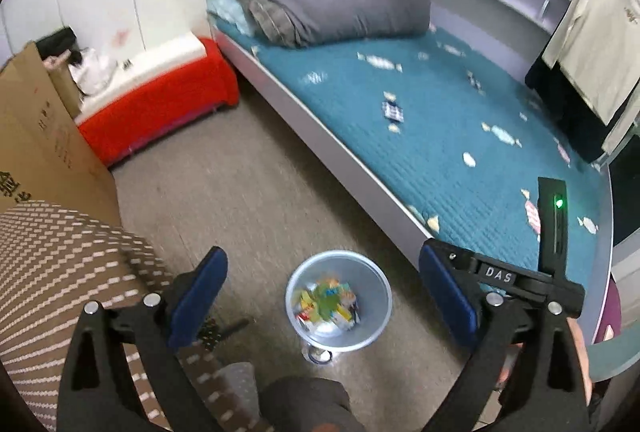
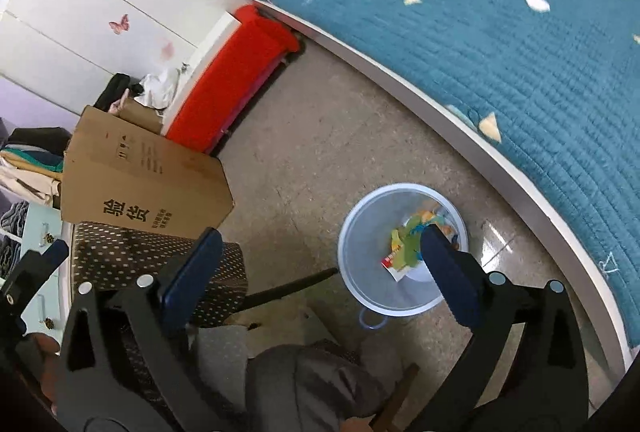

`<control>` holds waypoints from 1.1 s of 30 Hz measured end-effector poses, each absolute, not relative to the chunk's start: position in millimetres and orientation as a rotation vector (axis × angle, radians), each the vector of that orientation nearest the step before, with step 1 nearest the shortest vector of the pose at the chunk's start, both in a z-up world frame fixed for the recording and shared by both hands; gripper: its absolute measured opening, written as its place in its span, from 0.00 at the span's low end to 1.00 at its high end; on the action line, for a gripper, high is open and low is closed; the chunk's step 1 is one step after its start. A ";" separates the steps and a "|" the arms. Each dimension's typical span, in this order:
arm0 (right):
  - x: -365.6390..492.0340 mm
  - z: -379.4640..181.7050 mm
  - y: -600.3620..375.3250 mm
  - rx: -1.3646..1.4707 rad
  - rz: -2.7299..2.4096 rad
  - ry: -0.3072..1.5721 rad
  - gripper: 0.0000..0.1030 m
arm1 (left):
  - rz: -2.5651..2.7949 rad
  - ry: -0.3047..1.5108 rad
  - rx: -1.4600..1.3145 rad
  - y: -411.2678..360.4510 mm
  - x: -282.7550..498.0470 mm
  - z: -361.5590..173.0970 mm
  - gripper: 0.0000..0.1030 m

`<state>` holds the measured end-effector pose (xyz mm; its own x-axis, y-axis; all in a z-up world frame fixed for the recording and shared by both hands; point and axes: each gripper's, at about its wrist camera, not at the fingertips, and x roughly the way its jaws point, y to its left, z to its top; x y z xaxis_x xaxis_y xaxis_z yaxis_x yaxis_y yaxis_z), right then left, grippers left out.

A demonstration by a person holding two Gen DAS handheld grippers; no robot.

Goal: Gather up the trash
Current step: 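Carry both items to the wastebasket and open both tools to drop them, then grasp the cookie packet with the left tool while the right tool grasps the granola wrapper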

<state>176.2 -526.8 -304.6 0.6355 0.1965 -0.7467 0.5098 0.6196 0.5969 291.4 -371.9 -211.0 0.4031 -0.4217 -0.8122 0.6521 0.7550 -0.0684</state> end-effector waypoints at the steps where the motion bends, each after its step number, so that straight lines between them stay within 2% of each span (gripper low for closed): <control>1: 177.2 -297.4 -523.9 0.902 -0.210 0.881 0.94 | -0.686 0.916 0.274 -366.8 287.6 -205.2 0.93; 10: 189.6 -210.8 -474.0 0.787 -0.139 0.766 0.94 | -0.646 0.787 0.211 -301.6 266.9 -156.1 0.93; 20: 227.0 -133.7 -379.5 0.608 -0.008 0.704 0.94 | -0.514 0.699 0.150 -200.2 270.0 -129.1 0.93; 33: 304.6 -110.3 -208.2 0.295 0.321 0.736 0.94 | -0.178 0.711 0.122 -19.4 290.9 -145.7 0.93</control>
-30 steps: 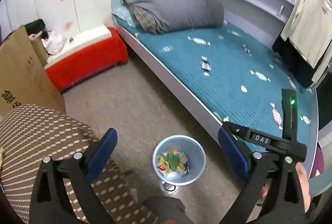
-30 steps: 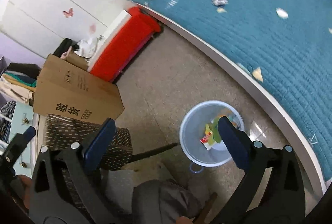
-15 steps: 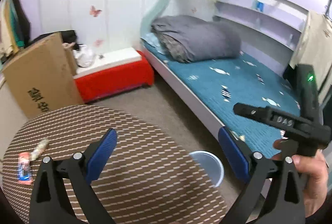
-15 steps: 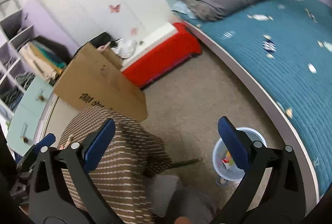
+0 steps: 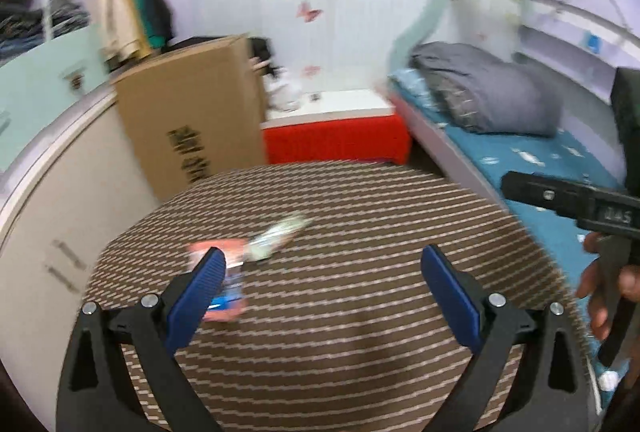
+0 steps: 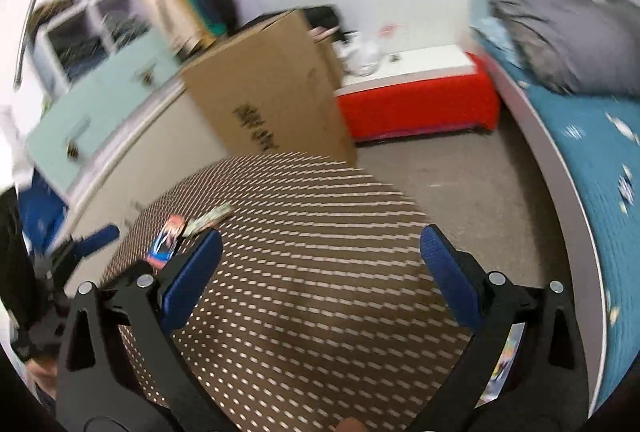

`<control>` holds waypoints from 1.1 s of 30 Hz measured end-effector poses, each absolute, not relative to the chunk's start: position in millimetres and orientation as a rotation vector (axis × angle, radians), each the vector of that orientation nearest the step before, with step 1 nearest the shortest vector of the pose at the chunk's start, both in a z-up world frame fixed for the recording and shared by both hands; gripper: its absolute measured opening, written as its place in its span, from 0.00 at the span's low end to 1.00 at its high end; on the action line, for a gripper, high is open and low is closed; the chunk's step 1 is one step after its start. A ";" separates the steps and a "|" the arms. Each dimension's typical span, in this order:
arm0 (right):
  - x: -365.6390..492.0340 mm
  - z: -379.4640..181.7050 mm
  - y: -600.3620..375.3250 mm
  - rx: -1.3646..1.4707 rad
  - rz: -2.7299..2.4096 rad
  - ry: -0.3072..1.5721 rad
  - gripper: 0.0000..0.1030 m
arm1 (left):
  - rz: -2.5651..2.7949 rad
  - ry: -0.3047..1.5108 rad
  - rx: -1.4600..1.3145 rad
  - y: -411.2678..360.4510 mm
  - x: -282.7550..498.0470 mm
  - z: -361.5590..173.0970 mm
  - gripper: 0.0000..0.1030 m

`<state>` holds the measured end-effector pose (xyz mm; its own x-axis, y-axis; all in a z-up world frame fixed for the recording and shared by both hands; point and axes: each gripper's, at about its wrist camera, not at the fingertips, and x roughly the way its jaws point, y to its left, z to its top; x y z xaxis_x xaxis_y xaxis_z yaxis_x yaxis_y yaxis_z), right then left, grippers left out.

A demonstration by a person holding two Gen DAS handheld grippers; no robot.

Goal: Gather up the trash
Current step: 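Grasp the cookie packet with the left tool while the right tool grasps the granola wrapper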

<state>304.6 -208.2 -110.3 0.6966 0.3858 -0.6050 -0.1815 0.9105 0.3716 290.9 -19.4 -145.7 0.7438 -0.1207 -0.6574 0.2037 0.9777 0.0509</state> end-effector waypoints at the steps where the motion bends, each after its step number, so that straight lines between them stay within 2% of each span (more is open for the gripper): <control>1: 310.4 -111.5 -192.8 0.248 0.347 0.749 0.94 | -0.157 0.718 0.117 -7.3 293.5 -149.0 0.93; 6: 336.5 -120.2 -136.4 0.041 0.467 0.799 0.94 | -0.100 0.786 0.069 35.9 313.4 -167.6 0.93; 19: 398.4 -157.5 -40.9 -0.364 0.675 0.871 0.94 | -0.087 0.914 0.076 59.8 365.1 -208.9 0.93; 21: 404.6 -163.5 -30.2 -0.395 0.701 0.877 0.93 | -0.114 0.922 0.066 59.7 366.6 -214.4 0.87; 22: 407.3 -166.8 -22.6 -0.411 0.717 0.874 0.89 | -0.130 0.938 0.064 59.6 368.6 -219.7 0.77; 26: 411.8 -171.1 -16.0 -0.363 0.763 0.856 0.83 | -0.126 0.925 0.090 54.3 368.6 -220.3 0.72; 28: 413.5 -168.3 -10.4 -0.367 0.782 0.858 0.68 | -0.129 0.921 0.090 53.0 368.3 -219.0 0.69; 29: 412.1 -166.6 -8.3 -0.372 0.786 0.856 0.64 | -0.128 0.919 0.088 53.1 368.2 -218.6 0.65; 31: 410.7 -164.0 -4.8 -0.370 0.796 0.858 0.48 | -0.110 0.913 0.078 55.5 368.8 -217.1 0.58; 33: 406.4 -161.7 -2.4 -0.378 0.798 0.857 0.40 | -0.098 0.910 0.066 58.8 368.1 -217.1 0.52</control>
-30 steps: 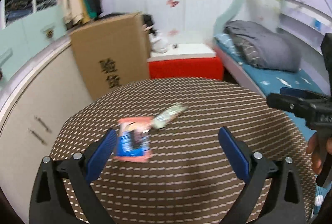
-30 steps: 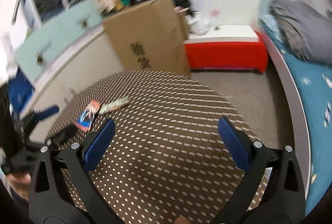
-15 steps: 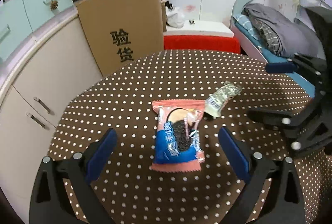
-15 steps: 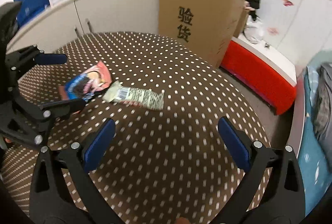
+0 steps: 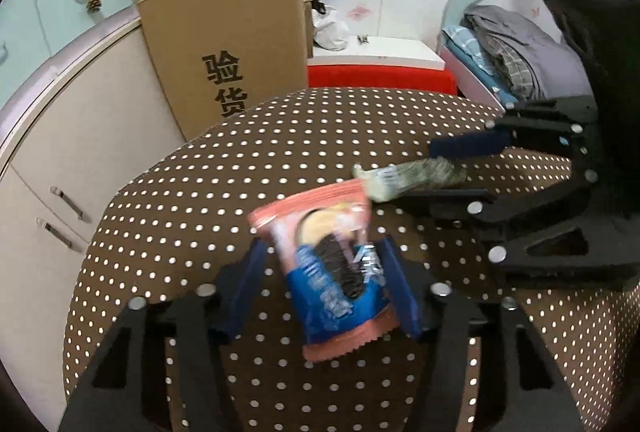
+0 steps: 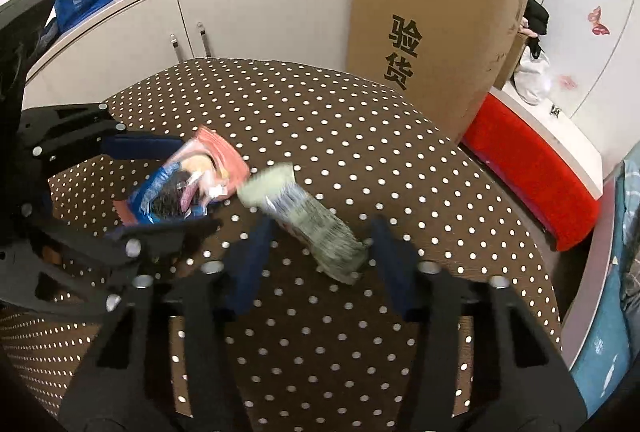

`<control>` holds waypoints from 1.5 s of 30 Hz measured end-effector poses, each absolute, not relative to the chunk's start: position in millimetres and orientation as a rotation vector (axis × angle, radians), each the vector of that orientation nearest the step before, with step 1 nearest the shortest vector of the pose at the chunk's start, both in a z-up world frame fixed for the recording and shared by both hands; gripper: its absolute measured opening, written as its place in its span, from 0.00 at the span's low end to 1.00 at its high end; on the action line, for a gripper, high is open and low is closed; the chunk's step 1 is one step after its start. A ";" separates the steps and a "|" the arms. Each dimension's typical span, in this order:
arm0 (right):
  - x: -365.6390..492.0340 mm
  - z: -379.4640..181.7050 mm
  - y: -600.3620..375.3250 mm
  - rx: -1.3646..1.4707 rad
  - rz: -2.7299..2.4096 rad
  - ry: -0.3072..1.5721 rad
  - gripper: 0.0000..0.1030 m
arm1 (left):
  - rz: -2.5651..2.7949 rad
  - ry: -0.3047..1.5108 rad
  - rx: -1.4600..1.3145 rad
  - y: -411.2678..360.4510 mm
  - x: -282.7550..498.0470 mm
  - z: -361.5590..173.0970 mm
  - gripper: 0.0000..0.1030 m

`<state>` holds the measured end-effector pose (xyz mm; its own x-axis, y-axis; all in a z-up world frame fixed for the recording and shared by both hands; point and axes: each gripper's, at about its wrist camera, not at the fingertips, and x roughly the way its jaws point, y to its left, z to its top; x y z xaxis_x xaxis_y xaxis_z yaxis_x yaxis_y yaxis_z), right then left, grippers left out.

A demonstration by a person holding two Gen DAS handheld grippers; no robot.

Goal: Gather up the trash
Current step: 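Grasp the cookie packet with the left tool while the right tool grasps the granola wrapper, then carry both items to the wastebasket and open both tools to drop them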

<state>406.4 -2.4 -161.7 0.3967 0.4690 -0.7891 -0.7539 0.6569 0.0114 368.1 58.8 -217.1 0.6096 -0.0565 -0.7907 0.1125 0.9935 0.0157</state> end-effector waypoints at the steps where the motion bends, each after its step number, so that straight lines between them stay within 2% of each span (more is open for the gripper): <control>1: 404.1 -161.3 -0.7 -0.382 0.803 0.857 0.39 | -0.092 0.909 0.058 60.7 368.1 -216.8 0.51; 5: 405.1 -161.4 1.5 -0.365 0.792 0.857 0.40 | -0.088 0.908 0.051 64.0 368.1 -218.9 0.50; 7: 406.6 -162.1 2.7 -0.354 0.754 0.834 0.54 | -0.087 0.907 0.050 64.7 367.7 -219.1 0.50; 11: 408.9 -165.1 5.1 -0.331 0.782 0.832 0.55 | -0.084 0.906 0.041 64.9 366.0 -219.0 0.48; 12: 408.0 -164.9 6.0 -0.337 0.782 0.830 0.50 | -0.084 0.905 0.037 65.8 366.0 -218.7 0.48; 13: 407.4 -164.3 5.9 -0.339 0.789 0.831 0.40 | -0.084 0.904 0.030 67.0 366.1 -218.5 0.48; 15: 402.7 -161.8 7.3 -0.354 0.815 0.850 0.33 | -0.079 0.904 0.022 69.4 366.4 -218.6 0.47; 18: 398.5 -161.0 8.0 -0.370 0.814 0.858 0.34 | -0.073 0.904 0.017 72.1 366.6 -218.9 0.47; 20: 399.9 -161.9 7.0 -0.350 0.813 0.853 0.44 | -0.072 0.904 0.020 72.6 366.9 -219.1 0.47; 23: 399.6 -164.2 7.5 -0.353 0.821 0.825 0.46 | -0.072 0.904 0.019 73.1 367.6 -219.4 0.47; 24: 399.9 -164.3 6.7 -0.356 0.827 0.821 0.42 | -0.073 0.904 0.017 73.5 368.0 -219.4 0.47; 25: 399.4 -164.1 6.7 -0.360 0.833 0.819 0.29 | -0.073 0.903 0.016 72.5 366.8 -219.4 0.46; 27: 397.4 -162.6 7.6 -0.379 0.832 0.820 0.22 | -0.084 0.901 0.009 73.1 366.9 -219.3 0.44; 33: 396.5 -159.8 -0.2 -0.409 0.763 0.816 0.19 | -0.114 0.893 -0.020 73.8 365.8 -218.3 0.40; 40: 395.7 -140.0 -48.9 -0.246 0.719 0.804 0.19 | -0.165 0.861 -0.065 70.4 360.7 -215.0 0.39; 45: 363.1 -122.8 -89.8 -0.142 0.678 0.779 0.19 | -0.205 0.806 -0.046 61.1 349.7 -208.4 0.38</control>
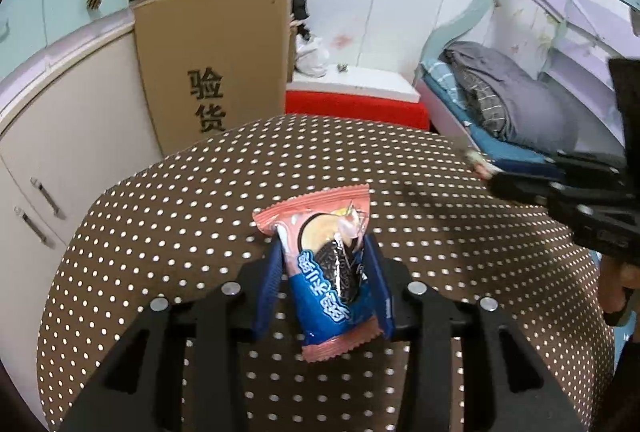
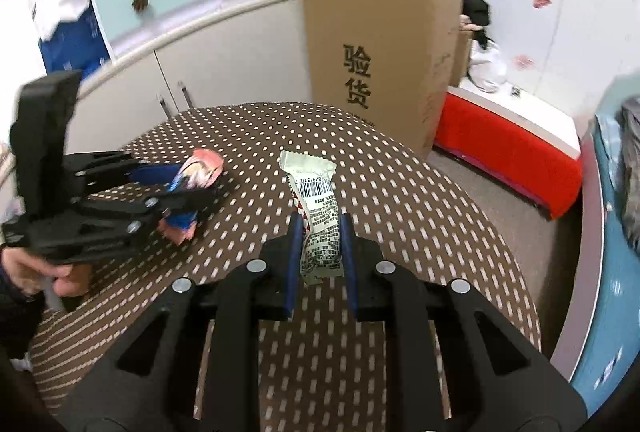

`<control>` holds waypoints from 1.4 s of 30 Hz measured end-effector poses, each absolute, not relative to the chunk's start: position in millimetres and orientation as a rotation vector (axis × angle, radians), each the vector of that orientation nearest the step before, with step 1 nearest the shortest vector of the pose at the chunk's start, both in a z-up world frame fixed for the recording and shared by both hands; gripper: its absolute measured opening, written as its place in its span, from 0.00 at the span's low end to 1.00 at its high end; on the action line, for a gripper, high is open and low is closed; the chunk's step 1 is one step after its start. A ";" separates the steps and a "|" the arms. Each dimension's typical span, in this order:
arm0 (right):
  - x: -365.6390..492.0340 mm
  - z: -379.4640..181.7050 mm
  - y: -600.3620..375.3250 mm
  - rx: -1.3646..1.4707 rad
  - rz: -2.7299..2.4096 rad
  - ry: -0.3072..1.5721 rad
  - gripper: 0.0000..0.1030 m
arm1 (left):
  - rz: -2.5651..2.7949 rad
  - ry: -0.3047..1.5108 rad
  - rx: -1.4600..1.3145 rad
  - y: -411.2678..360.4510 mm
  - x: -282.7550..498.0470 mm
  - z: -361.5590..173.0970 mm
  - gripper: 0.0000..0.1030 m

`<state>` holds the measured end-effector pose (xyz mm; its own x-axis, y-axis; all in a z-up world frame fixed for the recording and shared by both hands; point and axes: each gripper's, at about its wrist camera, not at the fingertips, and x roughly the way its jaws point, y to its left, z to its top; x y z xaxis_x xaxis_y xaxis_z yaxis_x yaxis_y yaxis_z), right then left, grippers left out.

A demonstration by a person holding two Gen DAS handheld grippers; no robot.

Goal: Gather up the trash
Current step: 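Carry both items to the wastebasket and open both tools to drop them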

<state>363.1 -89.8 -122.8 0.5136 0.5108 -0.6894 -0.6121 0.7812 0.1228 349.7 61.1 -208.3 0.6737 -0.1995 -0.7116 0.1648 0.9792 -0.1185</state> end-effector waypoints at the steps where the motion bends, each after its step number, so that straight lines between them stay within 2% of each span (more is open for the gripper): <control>1: 349.5 -119.8 -103.6 -0.120 0.661 0.768 0.19 | -0.225 0.801 -0.048 58.0 347.3 -207.7 0.38; 9: 273.8 -99.2 -201.7 0.048 0.549 0.681 0.19 | -0.361 0.714 -0.049 18.1 318.0 -170.9 0.38; 18: 215.7 -86.7 -335.9 0.345 0.402 0.530 0.18 | -0.525 0.642 -0.037 -90.3 266.6 -113.7 0.38; 24: 181.6 -94.1 -421.1 0.506 0.215 0.497 0.19 | -0.618 0.641 -0.016 -167.4 247.6 -100.0 0.38; 28: 167.0 -110.5 -460.6 0.543 0.070 0.536 0.19 | -0.688 0.664 0.038 -229.3 240.7 -105.4 0.38; 33: 164.6 -155.0 -497.9 0.588 -0.053 0.646 0.19 | -0.740 0.756 0.141 -307.9 239.2 -138.3 0.38; 42: 181.6 -222.0 -515.3 0.663 -0.084 0.772 0.19 | -0.760 0.902 0.298 -387.7 252.3 -200.4 0.38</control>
<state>181.6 -515.3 -222.0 0.7237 0.1645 -0.6702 0.3045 0.7953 0.5241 252.3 -387.7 -200.4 0.3863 -0.4673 -0.7952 0.7046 0.7059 -0.0725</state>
